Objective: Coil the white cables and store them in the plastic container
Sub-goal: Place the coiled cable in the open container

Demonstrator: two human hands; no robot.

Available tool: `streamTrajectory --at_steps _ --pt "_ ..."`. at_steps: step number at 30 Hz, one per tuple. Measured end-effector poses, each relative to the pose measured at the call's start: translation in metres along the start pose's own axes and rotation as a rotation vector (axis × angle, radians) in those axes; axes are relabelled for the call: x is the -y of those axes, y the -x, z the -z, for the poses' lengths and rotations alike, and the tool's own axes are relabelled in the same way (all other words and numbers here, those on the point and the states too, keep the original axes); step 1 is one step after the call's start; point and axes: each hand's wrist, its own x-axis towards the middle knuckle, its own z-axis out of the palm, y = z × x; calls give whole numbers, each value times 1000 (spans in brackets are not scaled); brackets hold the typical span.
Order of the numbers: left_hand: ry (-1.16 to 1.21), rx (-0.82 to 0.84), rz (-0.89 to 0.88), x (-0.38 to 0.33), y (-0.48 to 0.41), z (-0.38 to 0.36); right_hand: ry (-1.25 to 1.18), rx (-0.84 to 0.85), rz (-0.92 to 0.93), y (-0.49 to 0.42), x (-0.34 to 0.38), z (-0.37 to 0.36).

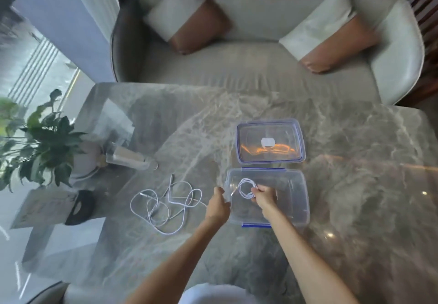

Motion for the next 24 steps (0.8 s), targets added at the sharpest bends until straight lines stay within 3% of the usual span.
streamTrajectory --at_steps 5,9,20,24 --pt "-5 6 10 1 -8 3 -209 -150 -88 -6 -1 -20" --pt "-23 3 -10 0 -9 4 -269 -171 -83 -9 -4 -33" --pt "-83 26 -6 -4 -6 12 88 -133 62 -1 2 -51" --pt "-54 14 -25 -1 -7 12 -24 -32 46 -2 3 -39"
